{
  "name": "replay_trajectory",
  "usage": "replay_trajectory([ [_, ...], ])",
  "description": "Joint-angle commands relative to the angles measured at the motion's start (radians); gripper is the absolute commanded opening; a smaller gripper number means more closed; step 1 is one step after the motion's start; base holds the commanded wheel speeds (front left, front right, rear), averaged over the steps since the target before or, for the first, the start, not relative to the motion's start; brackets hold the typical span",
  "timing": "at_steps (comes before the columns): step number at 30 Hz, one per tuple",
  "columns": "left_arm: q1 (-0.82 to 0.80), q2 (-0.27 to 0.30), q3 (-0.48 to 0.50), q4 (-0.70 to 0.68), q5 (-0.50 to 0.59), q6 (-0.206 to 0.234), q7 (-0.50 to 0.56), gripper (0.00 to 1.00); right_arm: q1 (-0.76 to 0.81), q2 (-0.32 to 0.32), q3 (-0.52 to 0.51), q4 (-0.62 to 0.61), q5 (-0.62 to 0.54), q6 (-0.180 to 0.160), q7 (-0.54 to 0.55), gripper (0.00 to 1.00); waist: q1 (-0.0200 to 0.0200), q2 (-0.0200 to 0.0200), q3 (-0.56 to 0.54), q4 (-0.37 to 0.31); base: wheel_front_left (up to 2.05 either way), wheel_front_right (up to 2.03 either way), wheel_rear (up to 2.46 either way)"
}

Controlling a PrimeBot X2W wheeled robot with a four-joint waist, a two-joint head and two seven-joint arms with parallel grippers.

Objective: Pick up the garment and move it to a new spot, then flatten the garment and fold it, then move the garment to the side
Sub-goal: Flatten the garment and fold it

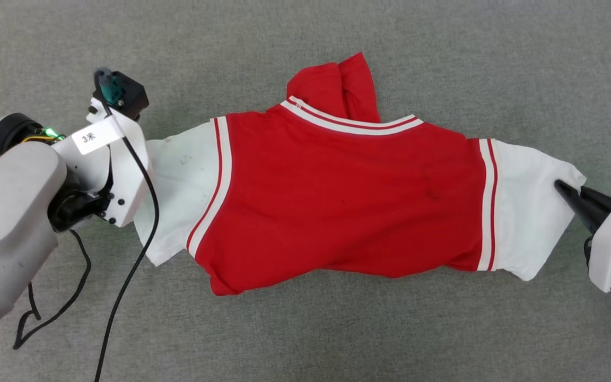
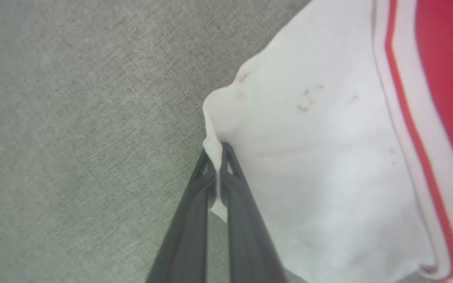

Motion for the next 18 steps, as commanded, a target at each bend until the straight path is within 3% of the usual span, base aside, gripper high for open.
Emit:
replay_trajectory([
  [1,0.015,-0.006,-0.012,-0.013,0.013,0.0,-0.048,0.0,-0.007,-0.007,0.002,0.005,0.002,-0.001,-0.01,0.0,0.0,0.0,-0.028,0.014,0.0,0.0,0.0],
  [7,-0.017,0.023,-0.007,-0.081,0.087,0.001,-0.276,0.0,0.006,-0.026,-0.014,0.005,0.015,-0.001,-0.04,0.0,0.0,0.0,-0.112,0.044,0.0,0.0,0.0],
  [11,-0.024,0.037,0.008,-0.125,0.116,0.009,-0.357,0.0,0.009,-0.041,-0.031,-0.012,0.027,-0.001,-0.055,0.0,0.0,0.0,-0.153,0.06,0.0,0.0,0.0],
  [18,-0.049,0.077,0.054,-0.279,0.172,0.079,-0.461,0.0,-0.02,-0.079,-0.091,-0.078,0.016,-0.001,-0.086,0.0,0.0,0.0,-0.221,0.086,0.0,0.0,0.0],
])
